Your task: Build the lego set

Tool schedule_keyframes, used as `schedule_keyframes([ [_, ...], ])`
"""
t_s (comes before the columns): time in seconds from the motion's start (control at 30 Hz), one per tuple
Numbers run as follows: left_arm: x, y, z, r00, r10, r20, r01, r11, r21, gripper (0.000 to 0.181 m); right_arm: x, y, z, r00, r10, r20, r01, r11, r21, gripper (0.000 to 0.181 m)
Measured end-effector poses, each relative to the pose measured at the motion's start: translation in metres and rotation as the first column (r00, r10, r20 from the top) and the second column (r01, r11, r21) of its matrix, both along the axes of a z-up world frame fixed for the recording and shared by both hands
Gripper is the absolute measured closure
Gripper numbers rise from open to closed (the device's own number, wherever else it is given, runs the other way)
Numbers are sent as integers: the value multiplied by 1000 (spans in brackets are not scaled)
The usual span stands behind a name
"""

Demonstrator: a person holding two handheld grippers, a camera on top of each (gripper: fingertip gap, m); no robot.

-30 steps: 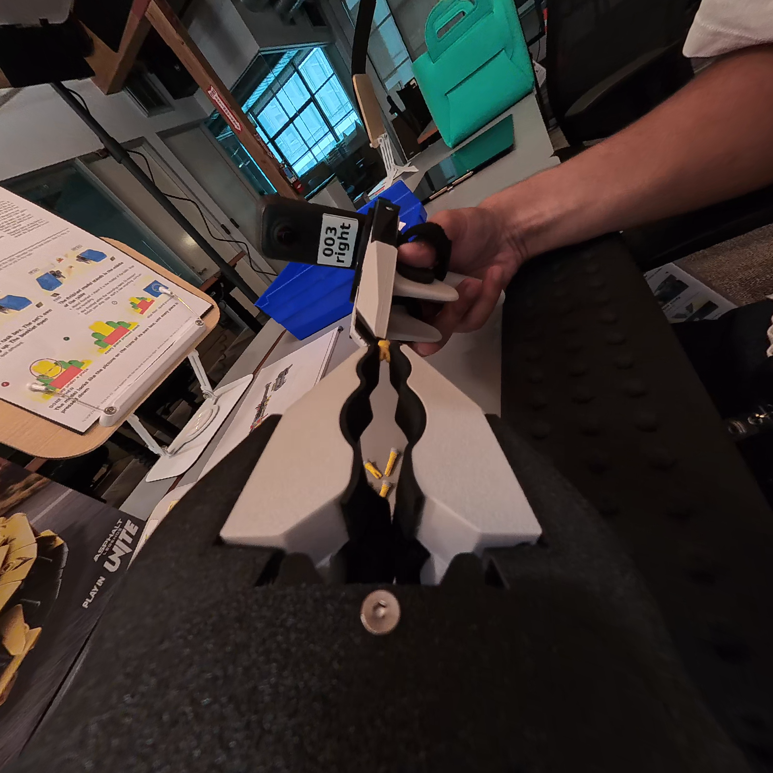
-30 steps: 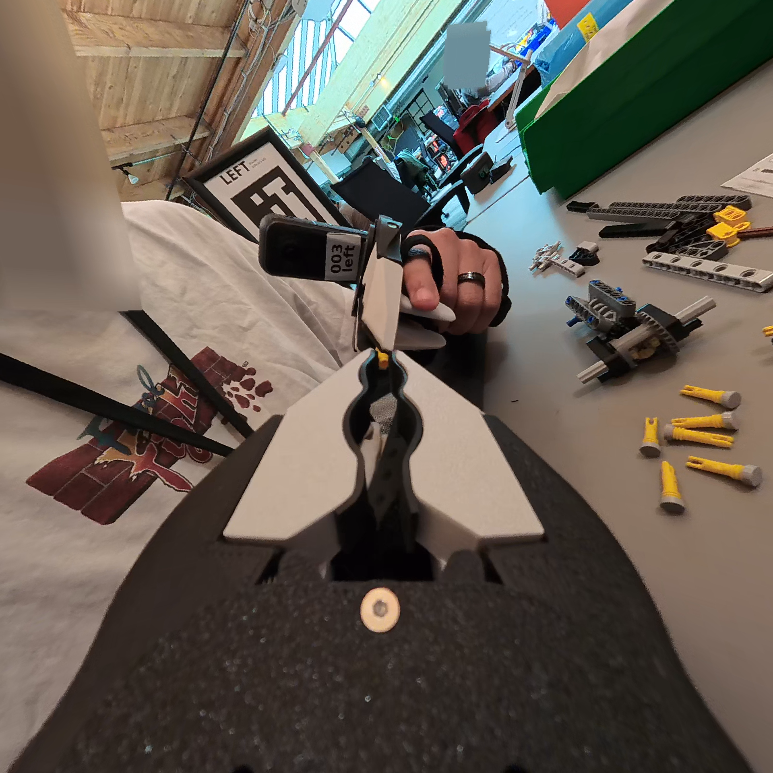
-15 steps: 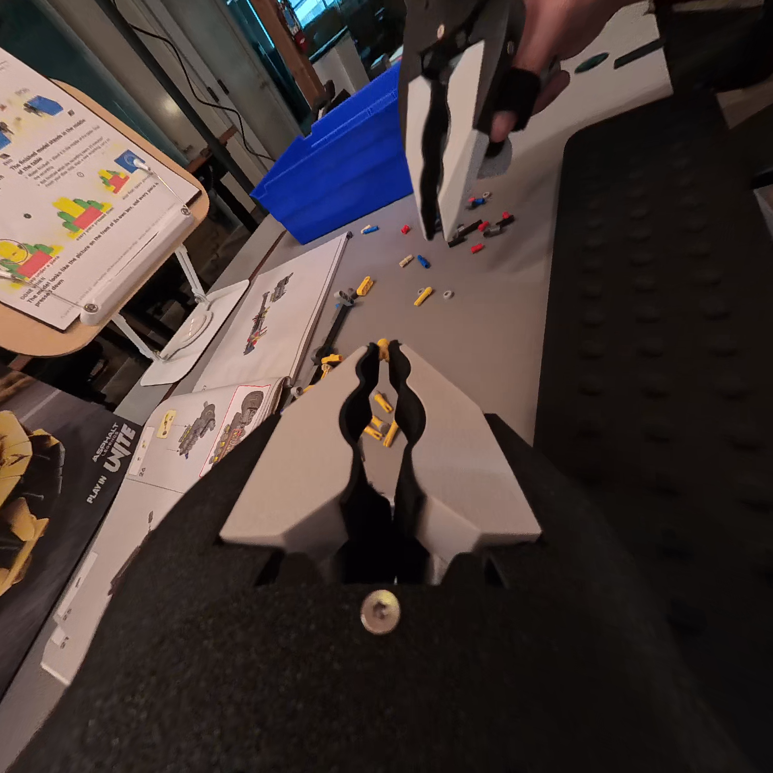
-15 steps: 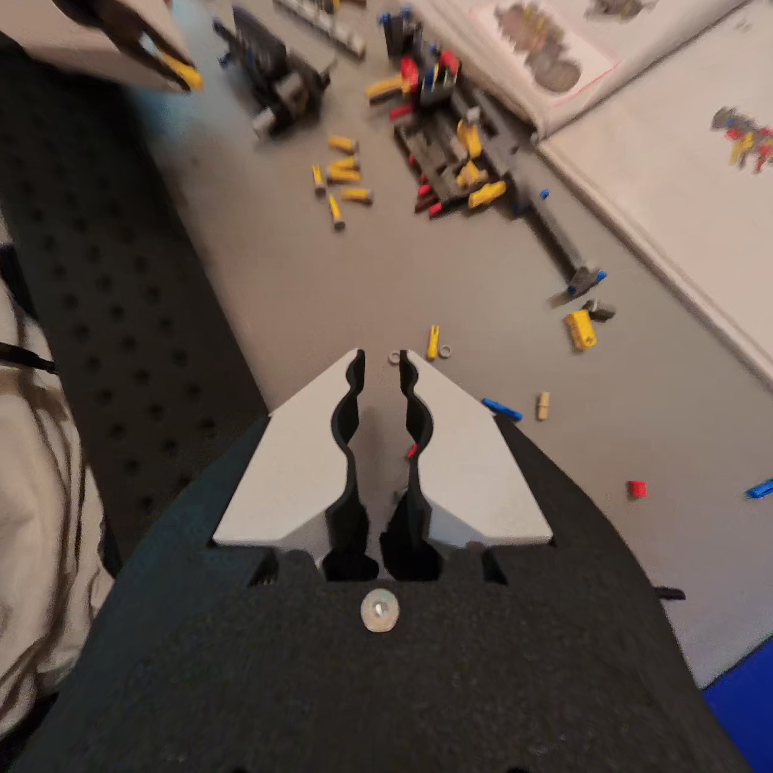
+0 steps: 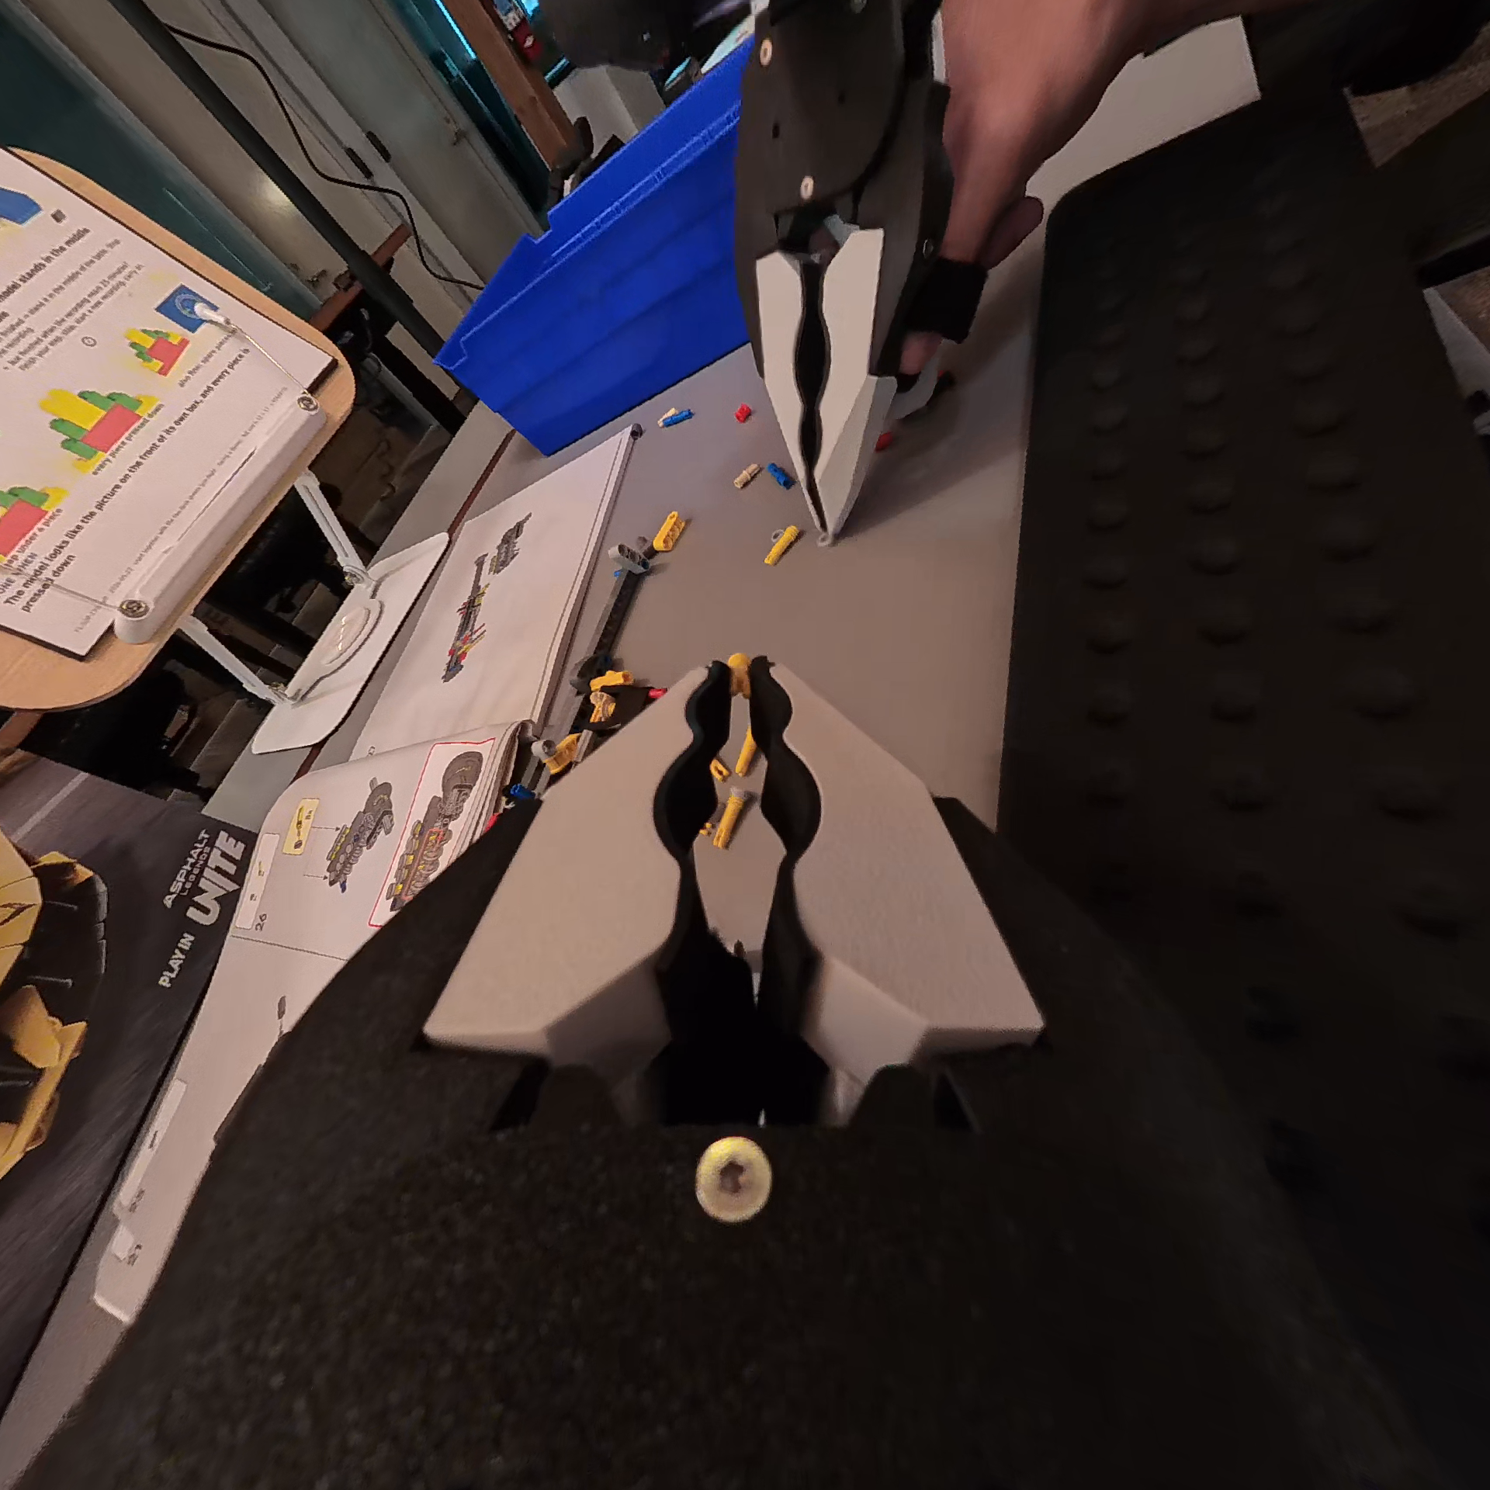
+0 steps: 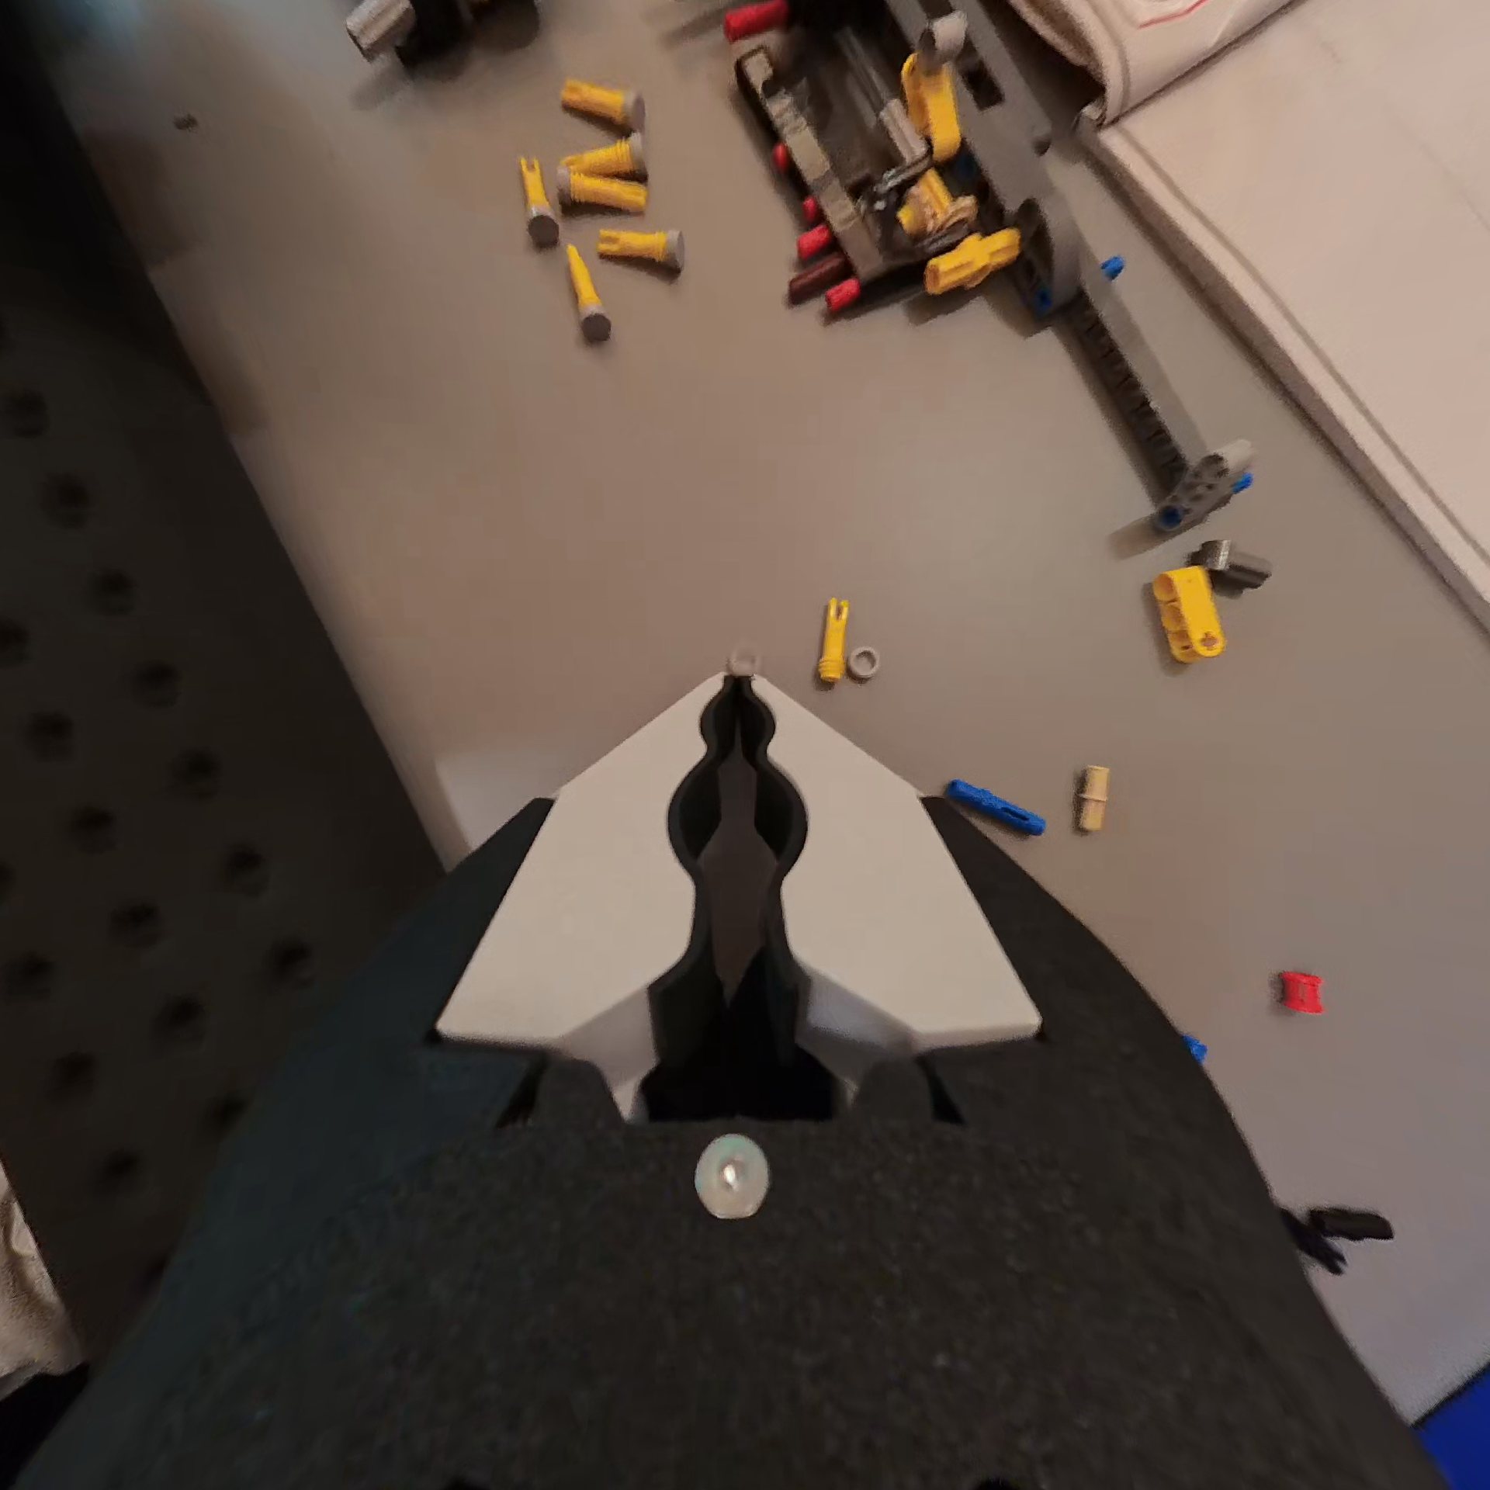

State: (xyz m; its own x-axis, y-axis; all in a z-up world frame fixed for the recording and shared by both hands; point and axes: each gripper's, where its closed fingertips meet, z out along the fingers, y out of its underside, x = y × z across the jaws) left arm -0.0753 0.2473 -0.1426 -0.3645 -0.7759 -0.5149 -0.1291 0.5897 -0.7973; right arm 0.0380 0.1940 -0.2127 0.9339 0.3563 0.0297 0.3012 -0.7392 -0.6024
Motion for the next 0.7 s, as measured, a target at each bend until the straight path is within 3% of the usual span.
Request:
schedule_keyframes([
  [0.23, 0, 0, -1, 1000, -1, -3, 1, 1000, -1, 178, -5, 3, 7, 999, -4, -46, 6, 999, 46, 180],
  [0.33, 0, -1, -2, 1000, -5, -8, 5, 1000, 9, 178, -4, 12, 10, 998, -22, -66, 27, 997, 68, 167],
  [0.5, 0, -1, -4, 1000, -5, -13, 5, 1000, 16, 178, -5, 20, 4, 995, -14, -103, 19, 999, 44, 171],
  [0.63, 0, 0, -4, 1000, -5, -14, 5, 1000, 12, 178, -8, 18, 0, 999, 31, -37, -30, 999, 28, 174],
  [0.7, 0, -1, -4, 1000, -5, -12, 5, 1000, 18, 178, -4, 18, 2, 991, 83, 100, -86, 996, 28, 174],
])
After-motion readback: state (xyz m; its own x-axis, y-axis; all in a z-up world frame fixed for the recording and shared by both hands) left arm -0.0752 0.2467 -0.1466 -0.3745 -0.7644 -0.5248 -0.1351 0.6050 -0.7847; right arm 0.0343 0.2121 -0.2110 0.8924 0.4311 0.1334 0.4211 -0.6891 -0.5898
